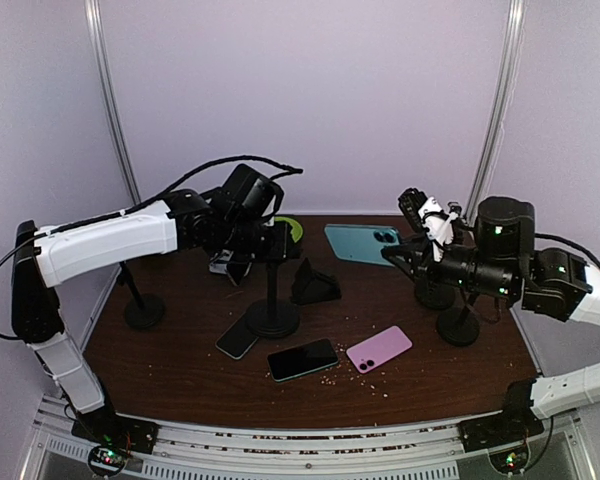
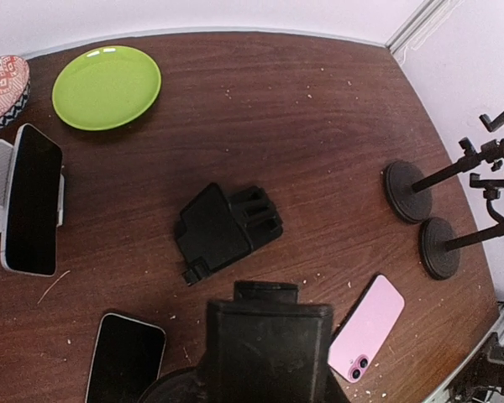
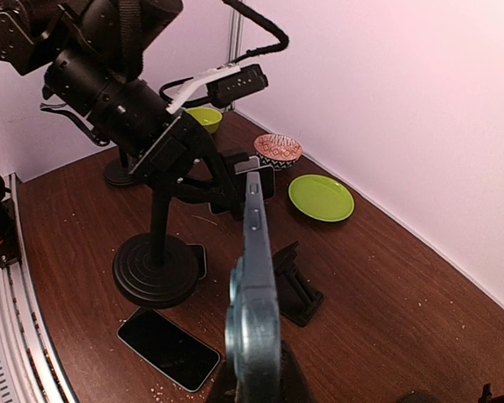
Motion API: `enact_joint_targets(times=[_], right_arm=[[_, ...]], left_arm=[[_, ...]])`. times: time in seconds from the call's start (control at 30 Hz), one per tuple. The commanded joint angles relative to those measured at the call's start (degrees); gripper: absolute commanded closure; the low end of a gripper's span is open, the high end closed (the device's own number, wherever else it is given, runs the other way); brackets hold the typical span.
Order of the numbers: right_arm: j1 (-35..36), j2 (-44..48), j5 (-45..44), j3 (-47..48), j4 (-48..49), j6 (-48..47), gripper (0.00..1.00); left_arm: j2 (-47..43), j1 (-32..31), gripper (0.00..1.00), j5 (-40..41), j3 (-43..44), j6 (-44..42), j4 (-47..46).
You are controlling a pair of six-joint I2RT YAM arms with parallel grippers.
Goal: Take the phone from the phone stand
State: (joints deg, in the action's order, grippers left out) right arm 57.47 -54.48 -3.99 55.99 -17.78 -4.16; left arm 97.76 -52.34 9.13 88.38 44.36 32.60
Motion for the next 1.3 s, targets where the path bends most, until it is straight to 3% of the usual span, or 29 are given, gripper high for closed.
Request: enact_joint_targets(times=[0.0,0.2,0.47,0.8,1.27], right_arm=[[-1.45,-1.88,-3.71,3.59,2.62,4.81,1.00],[-7.53,-5.89,-4.14,4.10,2.67,16.81,1.00],[-18.61,-12.65,3.30,2.29,6.92,35.15,1.00],[-20.08,-24.27,4.68,7.65,7.35,43.48,1.00],[-20.82,-38.29,5.69,13.75,7.44,47.37,1.00]], left_arm=[[-5.71,-0.53,1.00,5.24,0.15,-3.94,0.90],[-10.70,0.36,1.00,11.05,-5.08,-10.80,3.25],[-21.23,4.16,1.00,12.03,-23.40,-16.22,-6.14],[-31.34,5.30,1.00,14.08,-42.43,-16.01,-16.94],[-37.83,5.30,0.99,15.04,-53.49,-9.83,-18.08]])
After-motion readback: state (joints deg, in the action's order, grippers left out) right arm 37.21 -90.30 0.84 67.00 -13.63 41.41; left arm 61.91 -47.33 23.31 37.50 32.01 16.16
